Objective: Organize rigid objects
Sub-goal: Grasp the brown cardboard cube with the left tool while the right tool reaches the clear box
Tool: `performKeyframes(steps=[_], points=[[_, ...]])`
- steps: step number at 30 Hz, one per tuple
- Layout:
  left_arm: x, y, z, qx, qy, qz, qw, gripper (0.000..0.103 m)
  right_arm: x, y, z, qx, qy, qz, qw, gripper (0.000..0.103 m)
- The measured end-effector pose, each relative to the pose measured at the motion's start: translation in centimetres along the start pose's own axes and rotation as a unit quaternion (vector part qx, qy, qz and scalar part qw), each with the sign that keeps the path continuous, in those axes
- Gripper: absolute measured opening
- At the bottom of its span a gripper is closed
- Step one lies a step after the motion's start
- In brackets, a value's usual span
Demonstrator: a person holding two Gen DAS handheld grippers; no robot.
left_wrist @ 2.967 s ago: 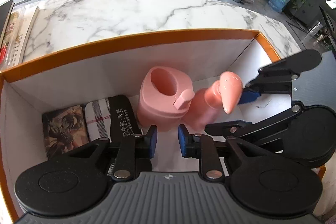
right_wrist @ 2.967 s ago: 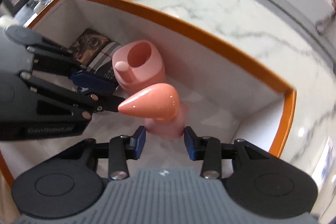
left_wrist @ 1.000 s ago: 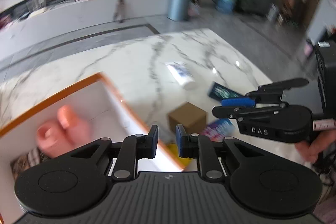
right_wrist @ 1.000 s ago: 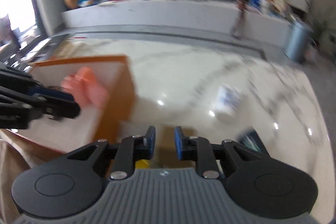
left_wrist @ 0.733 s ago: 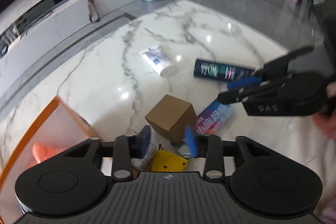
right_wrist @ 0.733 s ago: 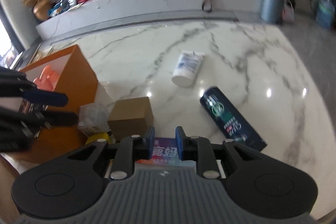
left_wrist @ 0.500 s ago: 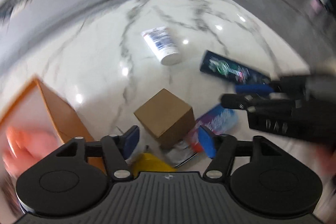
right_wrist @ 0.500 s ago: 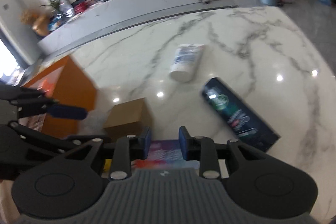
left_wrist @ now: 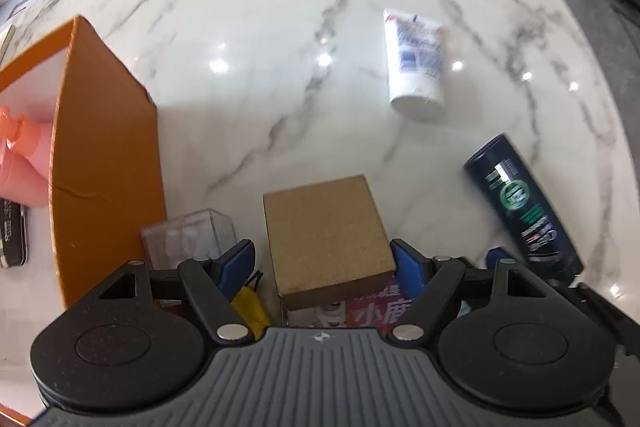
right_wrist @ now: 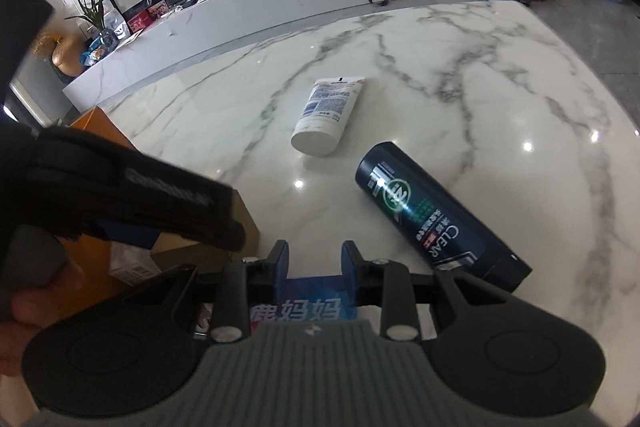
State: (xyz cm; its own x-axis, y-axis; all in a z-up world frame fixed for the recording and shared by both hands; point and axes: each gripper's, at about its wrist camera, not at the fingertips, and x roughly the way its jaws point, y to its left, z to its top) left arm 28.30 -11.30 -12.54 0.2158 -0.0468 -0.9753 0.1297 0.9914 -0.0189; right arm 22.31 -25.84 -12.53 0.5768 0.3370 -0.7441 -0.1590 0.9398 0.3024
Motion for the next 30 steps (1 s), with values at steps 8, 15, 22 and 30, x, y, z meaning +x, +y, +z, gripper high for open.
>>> performKeyframes(steps=[8, 15, 22, 30], points=[[1.1, -0.3, -0.4, -0.003, 0.002, 0.019, 0.9998, 0.069, 0.3, -0.9, -0.1, 0.023, 0.007, 0.017, 1.0, 0.031], [0.6, -0.3, -0.9, -0.008, -0.013, 0.005, 0.9999, 0.068, 0.2, -0.7, -0.2, 0.016, 0.005, 0.023, 1.0, 0.031], [-2.9, 0.2, -1.8, 0.002, -0.049, -0.032, 0.9983, 0.067, -0.8, 0.2, -0.3, -0.009, -0.009, 0.017, 1.0, 0.032], [-8.1, 2.4, -3.0, -0.006, -0.101, -0.08, 0.9917, 0.067, -3.2, 1.7, -0.1, -0.025, -0.015, 0.025, 0.999, 0.032]])
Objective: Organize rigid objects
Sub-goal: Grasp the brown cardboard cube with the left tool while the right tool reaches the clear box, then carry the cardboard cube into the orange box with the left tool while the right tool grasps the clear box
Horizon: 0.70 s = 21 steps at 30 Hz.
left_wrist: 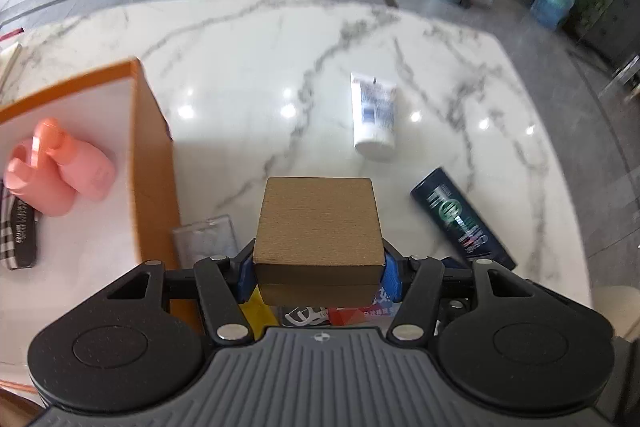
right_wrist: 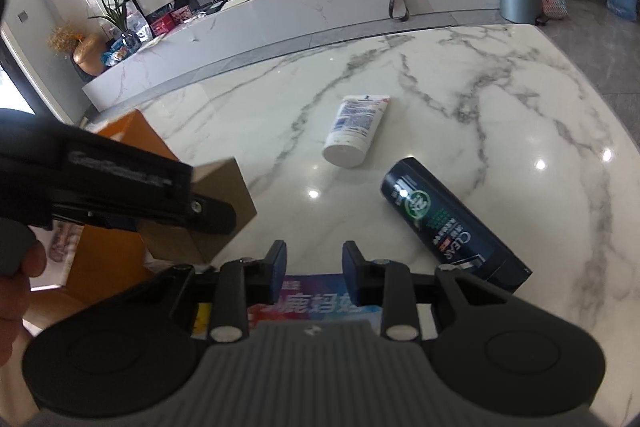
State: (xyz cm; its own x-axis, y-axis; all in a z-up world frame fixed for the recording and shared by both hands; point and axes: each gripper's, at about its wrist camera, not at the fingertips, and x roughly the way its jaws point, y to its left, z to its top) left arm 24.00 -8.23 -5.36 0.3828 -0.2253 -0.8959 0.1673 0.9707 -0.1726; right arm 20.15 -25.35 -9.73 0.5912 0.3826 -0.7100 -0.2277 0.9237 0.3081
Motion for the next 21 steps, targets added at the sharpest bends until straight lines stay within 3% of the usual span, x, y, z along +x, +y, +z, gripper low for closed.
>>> performKeyframes(steps=[7, 12, 21], points=[[-5.6, 3.5, 0.1, -0.029, -0.057, -0.02, 0.9977, 0.067, -0.9, 2.5, 0.6, -0.035, 0.006, 0.022, 0.999, 0.033], [-8.3, 7.3, -0.1, -0.063, -0.087, -0.009, 0.9942, 0.067, -0.1, 4.6, 0.8, -0.069, 0.023, 0.036, 0.997, 0.035], [-7.3, 14.7, -1.6, -0.128, -0.072, 0.016, 0.9891, 0.067, 3.5, 8.2, 1.1, -0.125, 0.07, 0.073, 0.987, 0.038]])
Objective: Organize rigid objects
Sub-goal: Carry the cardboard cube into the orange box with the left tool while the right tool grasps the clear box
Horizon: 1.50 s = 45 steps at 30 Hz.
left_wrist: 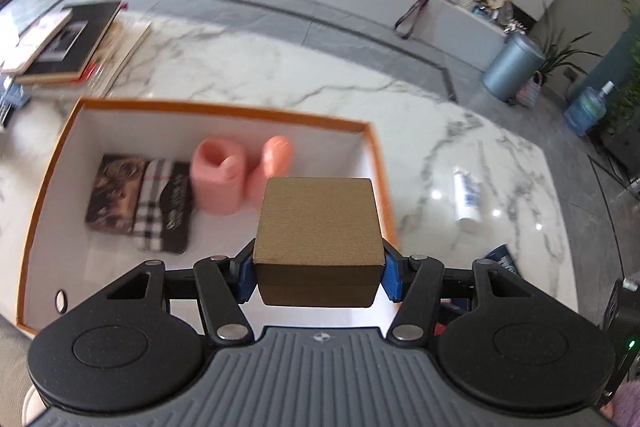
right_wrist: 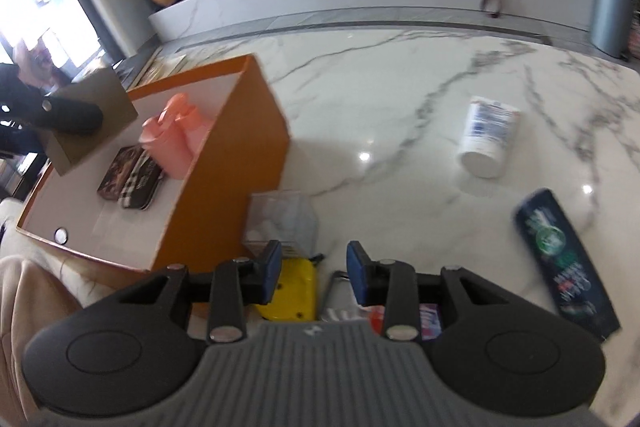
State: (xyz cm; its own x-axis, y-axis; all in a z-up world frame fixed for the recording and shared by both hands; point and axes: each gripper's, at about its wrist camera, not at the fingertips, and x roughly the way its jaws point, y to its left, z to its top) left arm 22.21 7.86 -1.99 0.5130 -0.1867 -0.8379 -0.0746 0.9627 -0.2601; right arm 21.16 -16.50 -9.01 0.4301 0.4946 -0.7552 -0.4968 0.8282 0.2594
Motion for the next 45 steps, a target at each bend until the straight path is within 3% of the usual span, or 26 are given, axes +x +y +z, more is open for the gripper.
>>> performKeyframes(steps=[4, 7, 10, 15, 17, 19, 28, 32, 40, 45], points=[[1.6, 1.7, -0.6, -0.007, 0.024, -0.002, 0.9997, 0.067, 2.1, 1.1, 0.9, -0.068, 0.037, 0.015, 0.997, 0.044], [2.7, 2.5, -1.0, 0.0, 0.041, -0.004, 0.9992, 0.067, 3.7, 2.1, 1.5, -0.158, 0.066, 0.021, 0.985, 0.054], [3.8, 2.9, -1.2, 0.006, 0.051, -0.005, 0.9987, 0.067, 5.1, 3.0, 2.1, -0.25, 0.088, 0.018, 0.964, 0.055], [5.6, 3.1, -1.0, 0.007, 0.062, -0.019, 0.9979, 0.067, 6.9, 4.2, 3.1, -0.347, 0.112, 0.035, 0.931, 0.057], [6.4, 3.2, -0.7, 0.011, 0.068, -0.02, 0.9974, 0.067, 7.4, 4.7, 3.2, -0.385, 0.115, 0.044, 0.914, 0.065], [7.1, 3.2, -0.2, 0.017, 0.073, -0.024, 0.9969, 0.067, 7.9, 5.3, 3.3, -0.424, 0.115, 0.049, 0.897, 0.066], [10.4, 2.5, 1.5, 0.028, 0.09, -0.04, 0.9947, 0.067, 10.3, 6.4, 4.1, -0.509, 0.156, 0.089, 0.842, 0.061], [11.6, 2.5, 1.9, 0.015, 0.1, -0.044, 0.9939, 0.067, 10.9, 6.5, 4.6, -0.505, 0.171, 0.092, 0.841, 0.056], [13.5, 2.4, 2.0, -0.001, 0.13, -0.052, 0.9902, 0.068, 11.0, 5.9, 5.6, -0.477, 0.171, 0.052, 0.861, 0.053], [12.6, 3.6, 1.9, -0.013, 0.136, -0.078, 0.9875, 0.083, 10.3, 5.9, 6.1, -0.465, 0.155, 0.02, 0.872, 0.052]])
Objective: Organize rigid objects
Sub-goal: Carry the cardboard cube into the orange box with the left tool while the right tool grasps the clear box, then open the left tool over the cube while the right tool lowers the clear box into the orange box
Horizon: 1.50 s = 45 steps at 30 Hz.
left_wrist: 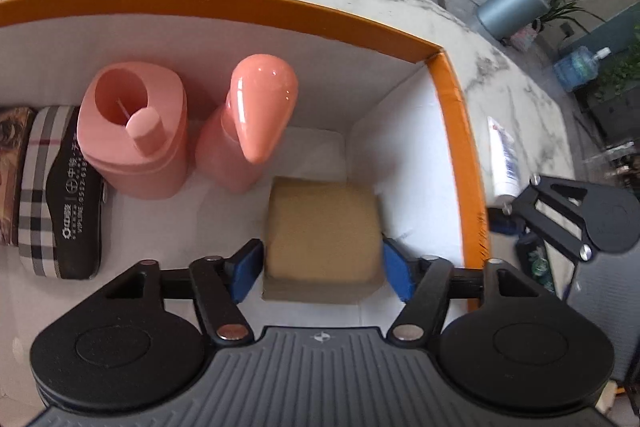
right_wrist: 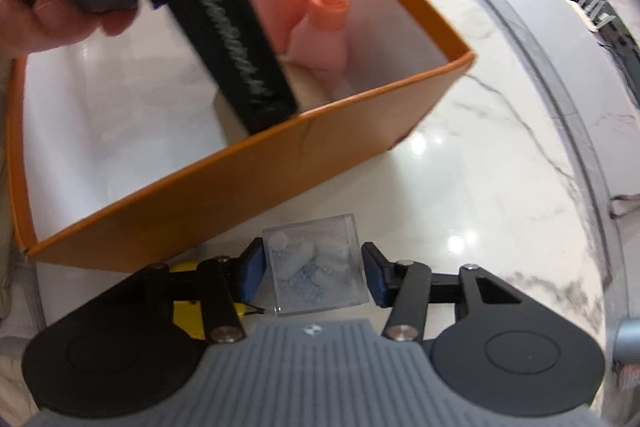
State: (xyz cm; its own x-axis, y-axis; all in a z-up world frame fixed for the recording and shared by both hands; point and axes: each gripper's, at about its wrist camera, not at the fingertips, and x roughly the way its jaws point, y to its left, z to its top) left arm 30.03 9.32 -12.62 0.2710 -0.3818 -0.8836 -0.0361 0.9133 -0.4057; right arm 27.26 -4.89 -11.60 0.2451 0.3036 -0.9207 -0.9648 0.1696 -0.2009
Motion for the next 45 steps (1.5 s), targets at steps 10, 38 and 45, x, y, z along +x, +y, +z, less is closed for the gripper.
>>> performKeyframes(steps=[10, 38, 45], points=[[-2.6, 0.8, -1.4, 0.124, 0.034, 0.006, 0.9917, 0.074, -2.6, -0.9, 0.5, 0.101, -0.015, -0.054, 0.993, 0.052], [-1.8, -0.6, 0.4, 0.249, -0.017, 0.073, 0.9656, 0.019, -7.1, -1.7, 1.7, 0.144, -0.049, -0.076, 0.985, 0.052], [-0.6, -1.2, 1.5, 0.208, -0.011, 0.057, 0.9765, 0.019, -8.0, -1.6, 2.2, 0.132, -0.051, -0.084, 0.986, 0.052]])
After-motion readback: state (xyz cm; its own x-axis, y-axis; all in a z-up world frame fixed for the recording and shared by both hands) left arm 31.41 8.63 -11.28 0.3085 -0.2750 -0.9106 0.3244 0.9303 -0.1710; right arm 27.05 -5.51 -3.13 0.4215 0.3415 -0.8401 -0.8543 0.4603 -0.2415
